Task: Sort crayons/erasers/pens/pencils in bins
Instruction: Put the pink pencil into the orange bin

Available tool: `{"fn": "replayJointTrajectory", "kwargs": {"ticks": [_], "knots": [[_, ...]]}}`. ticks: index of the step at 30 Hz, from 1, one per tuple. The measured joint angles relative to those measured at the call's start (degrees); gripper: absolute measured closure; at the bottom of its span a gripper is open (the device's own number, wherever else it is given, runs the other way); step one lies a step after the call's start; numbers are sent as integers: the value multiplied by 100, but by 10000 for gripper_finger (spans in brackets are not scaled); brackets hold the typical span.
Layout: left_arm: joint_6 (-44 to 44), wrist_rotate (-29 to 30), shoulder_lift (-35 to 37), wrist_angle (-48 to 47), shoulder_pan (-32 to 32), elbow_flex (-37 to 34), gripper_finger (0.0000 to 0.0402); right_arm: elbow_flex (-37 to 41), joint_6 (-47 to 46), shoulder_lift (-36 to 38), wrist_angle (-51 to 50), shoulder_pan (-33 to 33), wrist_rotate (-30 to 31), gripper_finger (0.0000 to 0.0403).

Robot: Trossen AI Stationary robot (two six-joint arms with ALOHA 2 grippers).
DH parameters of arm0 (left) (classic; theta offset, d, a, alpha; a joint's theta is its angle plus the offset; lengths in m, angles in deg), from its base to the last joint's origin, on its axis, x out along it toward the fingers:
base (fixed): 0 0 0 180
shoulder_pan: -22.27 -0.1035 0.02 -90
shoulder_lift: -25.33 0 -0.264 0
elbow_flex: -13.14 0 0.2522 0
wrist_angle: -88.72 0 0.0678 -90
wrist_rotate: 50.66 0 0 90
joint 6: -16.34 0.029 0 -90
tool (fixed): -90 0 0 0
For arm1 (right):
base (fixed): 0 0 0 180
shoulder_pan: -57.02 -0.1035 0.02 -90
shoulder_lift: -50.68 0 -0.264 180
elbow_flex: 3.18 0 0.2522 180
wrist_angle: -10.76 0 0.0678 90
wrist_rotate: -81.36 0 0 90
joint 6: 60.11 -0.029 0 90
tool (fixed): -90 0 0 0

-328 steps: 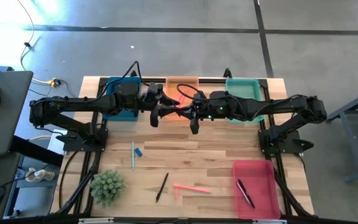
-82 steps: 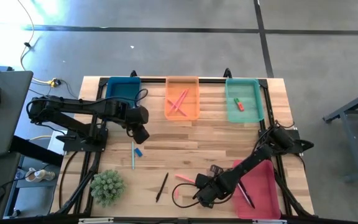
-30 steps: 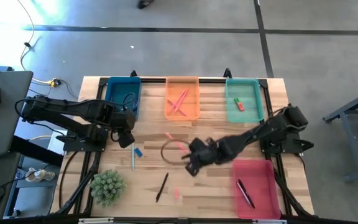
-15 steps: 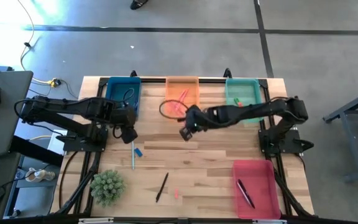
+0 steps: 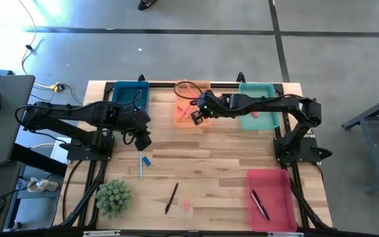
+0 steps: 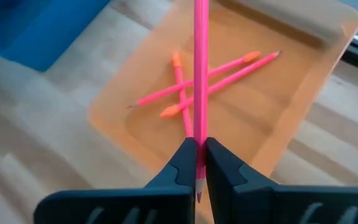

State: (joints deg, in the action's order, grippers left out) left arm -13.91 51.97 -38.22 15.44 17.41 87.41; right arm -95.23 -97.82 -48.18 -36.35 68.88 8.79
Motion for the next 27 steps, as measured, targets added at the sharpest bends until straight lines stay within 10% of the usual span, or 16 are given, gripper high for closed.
{"fn": "replayJointTrajectory", "kwargs": {"ticks": [27], "knots": [[-413, 48, -22, 413, 0, -2, 273, 0, 199, -1079, 273, 538, -698, 402]]}}
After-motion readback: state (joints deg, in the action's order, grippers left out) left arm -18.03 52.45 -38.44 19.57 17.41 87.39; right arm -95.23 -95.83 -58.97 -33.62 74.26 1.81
